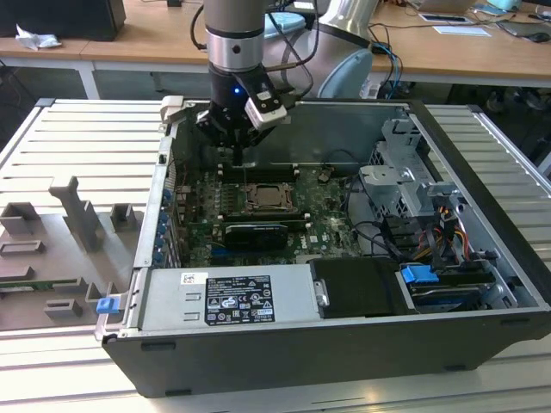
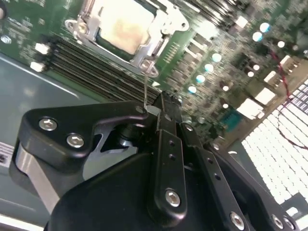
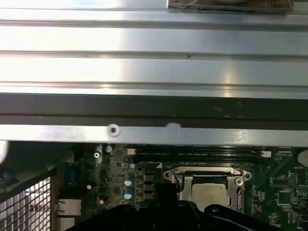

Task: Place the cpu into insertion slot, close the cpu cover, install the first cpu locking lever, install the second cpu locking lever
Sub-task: 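Install the first cpu locking lever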

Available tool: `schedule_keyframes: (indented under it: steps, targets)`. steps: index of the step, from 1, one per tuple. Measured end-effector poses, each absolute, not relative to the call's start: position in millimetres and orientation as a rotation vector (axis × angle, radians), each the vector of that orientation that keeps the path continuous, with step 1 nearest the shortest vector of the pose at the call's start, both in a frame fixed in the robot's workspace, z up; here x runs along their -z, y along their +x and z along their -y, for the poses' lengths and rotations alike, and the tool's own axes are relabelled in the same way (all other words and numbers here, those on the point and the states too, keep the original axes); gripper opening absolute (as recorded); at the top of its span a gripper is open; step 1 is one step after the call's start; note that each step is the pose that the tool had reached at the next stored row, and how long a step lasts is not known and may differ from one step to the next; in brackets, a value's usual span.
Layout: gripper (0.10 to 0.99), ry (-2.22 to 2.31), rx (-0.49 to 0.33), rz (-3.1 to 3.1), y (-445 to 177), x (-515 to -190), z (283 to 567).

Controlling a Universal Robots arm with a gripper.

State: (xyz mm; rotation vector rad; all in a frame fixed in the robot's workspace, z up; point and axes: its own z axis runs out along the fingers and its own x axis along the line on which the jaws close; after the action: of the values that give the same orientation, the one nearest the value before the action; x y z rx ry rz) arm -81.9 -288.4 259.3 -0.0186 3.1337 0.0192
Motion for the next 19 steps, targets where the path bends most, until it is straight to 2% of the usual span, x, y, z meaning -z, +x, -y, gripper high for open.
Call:
schedule_keyframes:
  steps: [10,19]
  targets:
    - [0.106,-0.018,-0.019,-3.142,-39.6,-250.3,287.6]
    - [0.106,-0.025,-0.080,-3.138,-39.6,-243.0,288.2]
